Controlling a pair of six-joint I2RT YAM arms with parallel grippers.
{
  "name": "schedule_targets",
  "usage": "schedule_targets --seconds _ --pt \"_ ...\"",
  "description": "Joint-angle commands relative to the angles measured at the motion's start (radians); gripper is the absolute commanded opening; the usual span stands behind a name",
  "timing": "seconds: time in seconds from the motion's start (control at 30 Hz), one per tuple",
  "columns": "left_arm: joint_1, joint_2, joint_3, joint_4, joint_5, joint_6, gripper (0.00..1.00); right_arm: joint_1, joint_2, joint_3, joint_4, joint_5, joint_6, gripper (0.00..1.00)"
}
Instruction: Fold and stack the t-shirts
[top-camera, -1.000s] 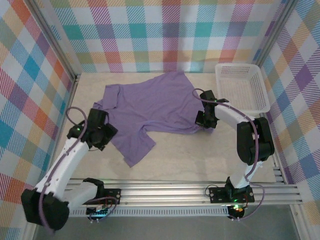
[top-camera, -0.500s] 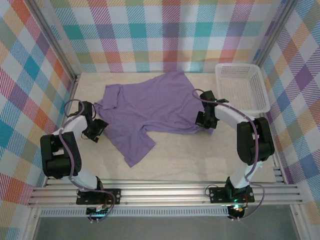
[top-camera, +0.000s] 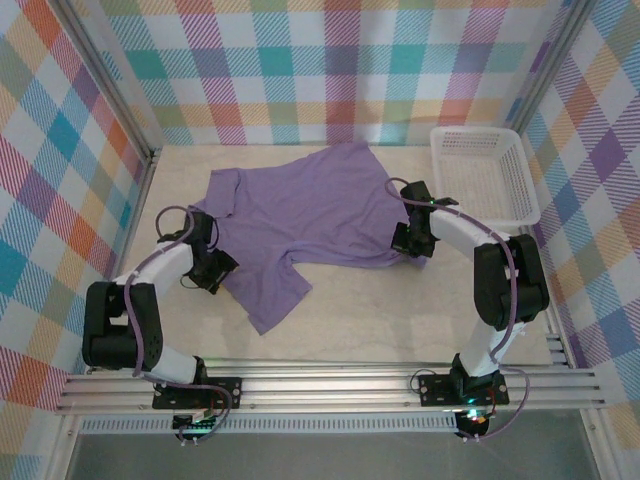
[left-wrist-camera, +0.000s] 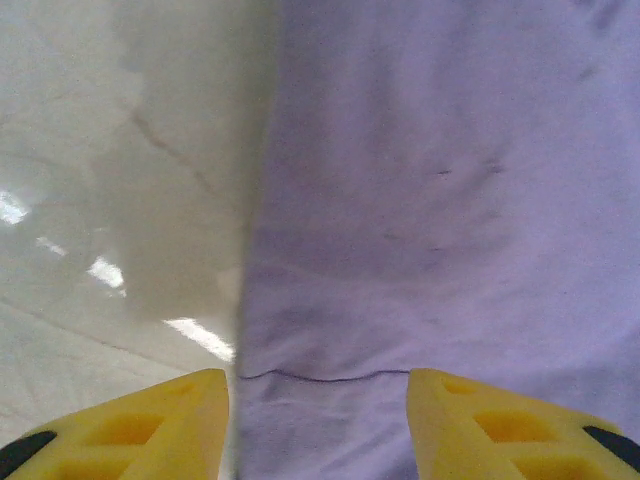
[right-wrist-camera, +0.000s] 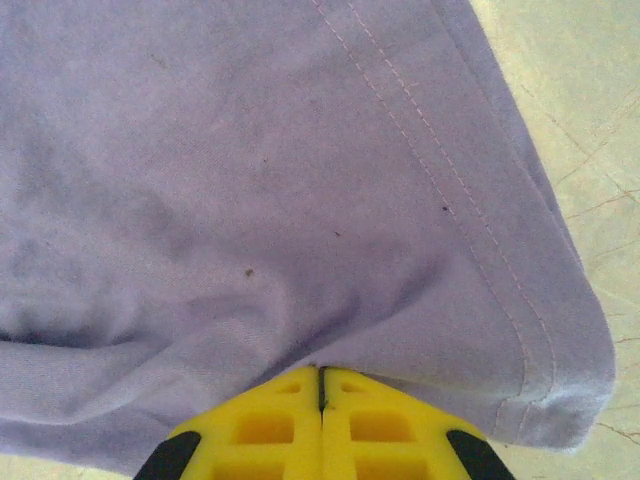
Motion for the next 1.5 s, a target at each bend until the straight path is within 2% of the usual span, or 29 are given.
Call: schedule_targets --seconds 0.0,0.23,0.37,0.43,0.53,0.6,0.7,0.83,0.87,1.0,1.1,1.2,1.47 --pt "-0.009 0.036 -0.023 -0.036 -0.024 -0.030 0.50 -0.003 -0.011 0.030 -0.029 -0.007 -0.006 0.00" --pt "-0.083 0.064 -0.015 -0.012 0.022 -0.092 0.51 -0.004 -0.011 0.032 -0.029 -0.009 -0.007 0.00" --pt "-0.123 0.051 -0.038 -0.013 0.000 -0.129 0.50 -0.003 -0.011 0.037 -0.031 -0.011 -0.011 0.00" --pt "-0.123 0.068 -0.060 0.027 0.003 -0.137 0.41 -0.003 -0.008 0.037 -0.031 -0.014 -0.008 0.00" --pt "-0.121 0.107 -0.054 0.087 -0.018 -0.138 0.20 -0.005 -0.019 0.021 -0.033 -0.006 0.000 0.00" --pt "-0.117 0.125 -0.021 0.073 -0.057 -0.126 0.02 -0.006 -0.033 -0.003 -0.033 0.012 0.007 0.00" --pt "-0.108 0.073 0.008 0.010 -0.145 -0.116 0.00 -0.012 -0.066 -0.052 -0.037 0.033 0.030 0.00" --pt "-0.073 -0.009 -0.011 -0.039 -0.186 -0.093 0.00 -0.021 -0.110 -0.125 -0.022 0.006 0.075 0.00" --pt "-0.055 -0.024 -0.019 -0.051 -0.188 -0.086 0.00 -0.021 -0.120 -0.137 -0.022 -0.008 0.085 0.02" --pt "0.011 -0.072 -0.062 -0.055 -0.181 -0.055 0.00 -0.022 -0.202 -0.193 -0.025 0.009 0.136 0.34" --pt "0.031 -0.083 -0.063 -0.066 -0.179 -0.033 0.00 -0.027 -0.241 -0.212 -0.033 0.055 0.160 0.47" --pt "0.034 -0.084 -0.065 -0.052 -0.159 -0.024 0.00 -0.050 -0.225 -0.234 0.009 0.006 0.174 0.51" --pt "0.034 -0.078 -0.052 -0.039 -0.129 -0.022 0.00 -0.088 -0.085 -0.214 0.039 -0.044 0.230 0.53"
